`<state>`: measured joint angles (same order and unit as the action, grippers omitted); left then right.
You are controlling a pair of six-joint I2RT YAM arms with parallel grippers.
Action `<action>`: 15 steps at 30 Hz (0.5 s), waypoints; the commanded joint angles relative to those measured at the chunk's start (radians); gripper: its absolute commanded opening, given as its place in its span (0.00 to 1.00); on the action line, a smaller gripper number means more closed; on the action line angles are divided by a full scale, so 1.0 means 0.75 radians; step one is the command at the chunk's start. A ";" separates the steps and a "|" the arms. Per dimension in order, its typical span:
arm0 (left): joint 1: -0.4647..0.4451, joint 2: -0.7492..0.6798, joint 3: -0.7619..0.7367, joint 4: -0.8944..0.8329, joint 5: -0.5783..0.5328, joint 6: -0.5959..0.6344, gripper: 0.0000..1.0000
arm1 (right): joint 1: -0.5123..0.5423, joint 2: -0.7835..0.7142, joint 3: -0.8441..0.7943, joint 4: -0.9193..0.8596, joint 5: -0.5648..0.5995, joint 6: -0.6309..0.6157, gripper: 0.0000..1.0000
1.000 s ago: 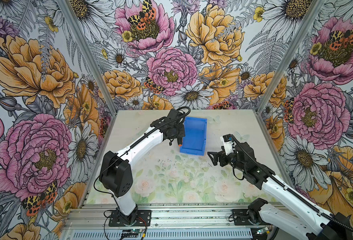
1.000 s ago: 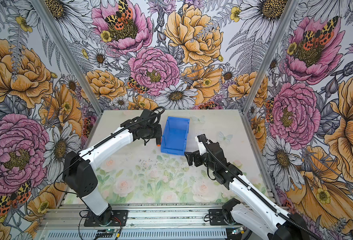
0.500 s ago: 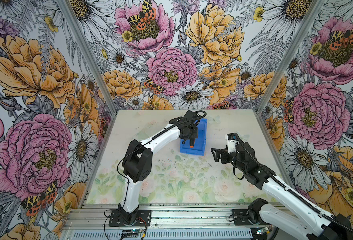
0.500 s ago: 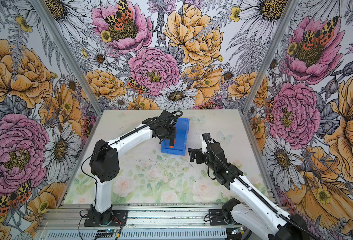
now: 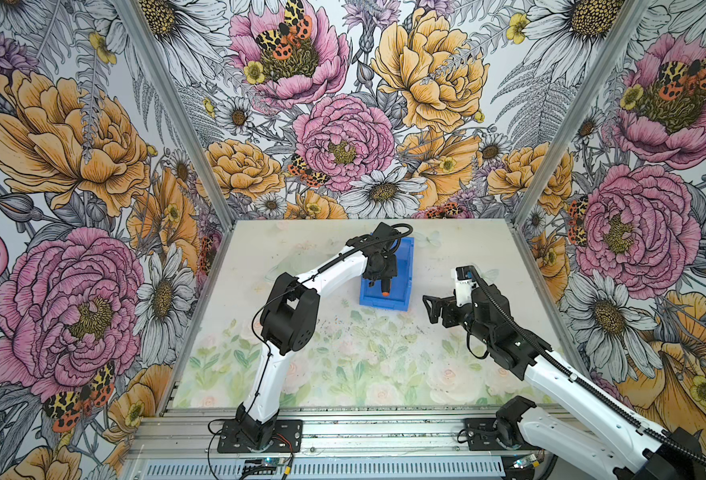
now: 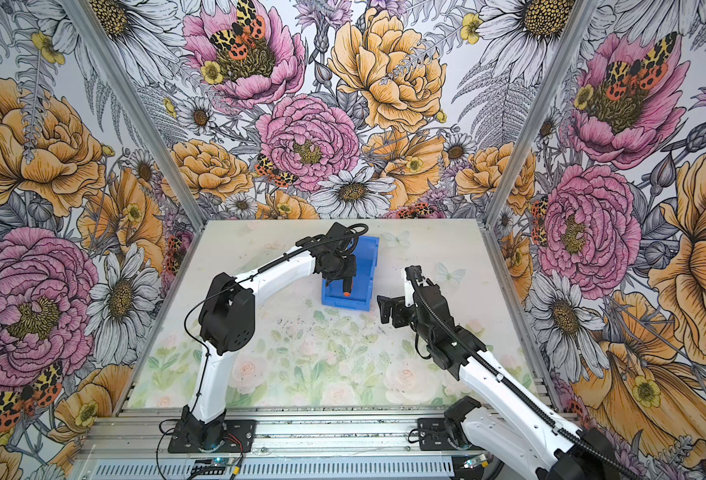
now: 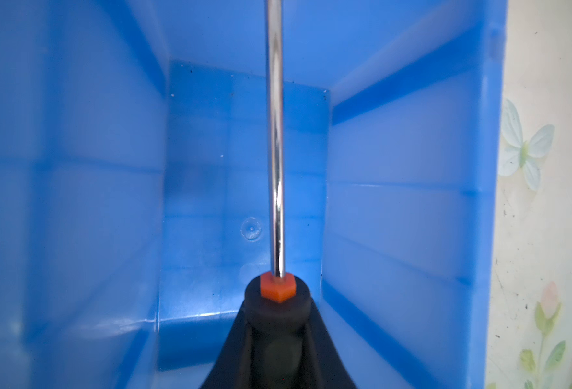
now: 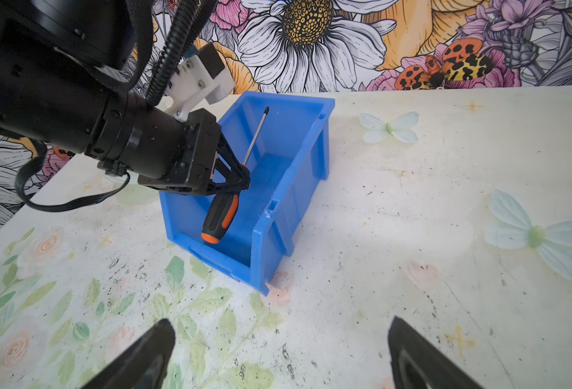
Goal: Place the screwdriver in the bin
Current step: 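Lower the screwdriver into the blue bin and open the left gripper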
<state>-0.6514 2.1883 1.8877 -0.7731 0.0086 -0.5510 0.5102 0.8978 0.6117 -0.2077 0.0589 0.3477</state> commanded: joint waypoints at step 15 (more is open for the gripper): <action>0.013 0.165 0.115 0.016 -0.038 -0.034 0.06 | 0.004 -0.089 -0.041 0.008 0.083 -0.004 0.99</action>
<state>-0.6495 2.2917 1.9472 -0.7731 0.0044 -0.5686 0.5102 0.8513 0.5919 -0.2085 0.0917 0.3481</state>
